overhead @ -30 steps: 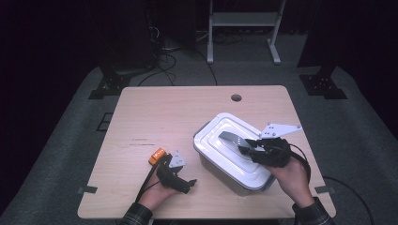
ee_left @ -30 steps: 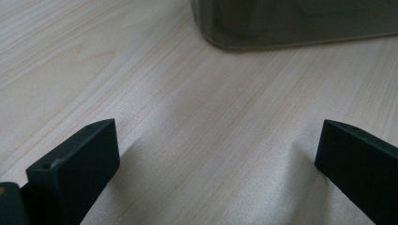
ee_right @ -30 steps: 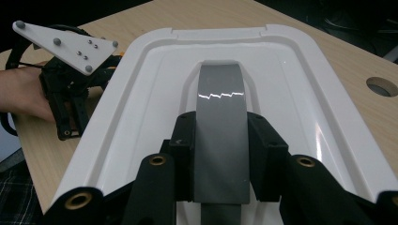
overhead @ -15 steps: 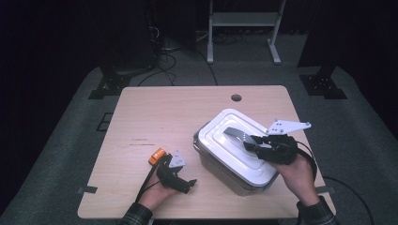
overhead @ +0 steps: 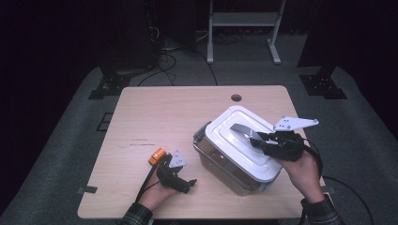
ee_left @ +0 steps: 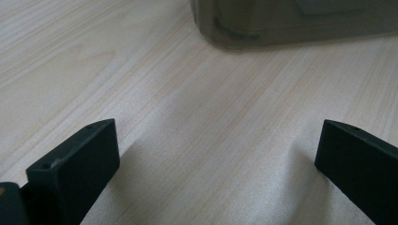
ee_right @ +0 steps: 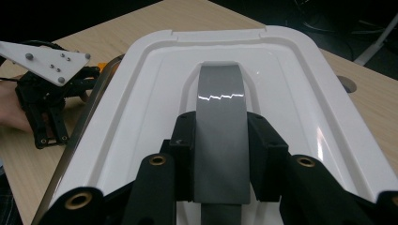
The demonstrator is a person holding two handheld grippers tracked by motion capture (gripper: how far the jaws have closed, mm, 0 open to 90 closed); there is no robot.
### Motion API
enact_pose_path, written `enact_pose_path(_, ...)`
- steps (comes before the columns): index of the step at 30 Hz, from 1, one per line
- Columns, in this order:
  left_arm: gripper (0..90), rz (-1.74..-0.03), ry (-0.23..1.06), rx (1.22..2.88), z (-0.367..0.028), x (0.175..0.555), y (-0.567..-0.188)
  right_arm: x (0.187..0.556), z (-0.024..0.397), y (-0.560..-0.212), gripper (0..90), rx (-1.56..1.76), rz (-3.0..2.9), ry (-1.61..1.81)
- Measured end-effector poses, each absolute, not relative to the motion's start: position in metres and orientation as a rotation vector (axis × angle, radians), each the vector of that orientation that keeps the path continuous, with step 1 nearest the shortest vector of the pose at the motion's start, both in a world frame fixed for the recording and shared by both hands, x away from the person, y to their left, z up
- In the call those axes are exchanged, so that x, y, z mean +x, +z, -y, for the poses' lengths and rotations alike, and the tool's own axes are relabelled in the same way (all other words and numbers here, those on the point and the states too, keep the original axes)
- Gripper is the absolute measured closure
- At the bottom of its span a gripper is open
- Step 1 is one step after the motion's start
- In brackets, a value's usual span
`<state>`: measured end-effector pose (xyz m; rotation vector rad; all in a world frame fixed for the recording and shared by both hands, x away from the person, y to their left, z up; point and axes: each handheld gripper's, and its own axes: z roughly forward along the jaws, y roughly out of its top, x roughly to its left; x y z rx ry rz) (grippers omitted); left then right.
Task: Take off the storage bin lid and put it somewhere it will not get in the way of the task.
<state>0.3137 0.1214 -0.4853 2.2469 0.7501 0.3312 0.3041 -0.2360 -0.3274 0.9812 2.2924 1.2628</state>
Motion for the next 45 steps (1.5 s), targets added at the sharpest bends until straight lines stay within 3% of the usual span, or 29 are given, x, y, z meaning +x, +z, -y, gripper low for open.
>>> enact_pose_path(45,0.0,-0.748,0.331,2.252,-0.122,0.314,-0.485,0.321,0.299,-0.328,66.3,1.134,-2.152,1.240)
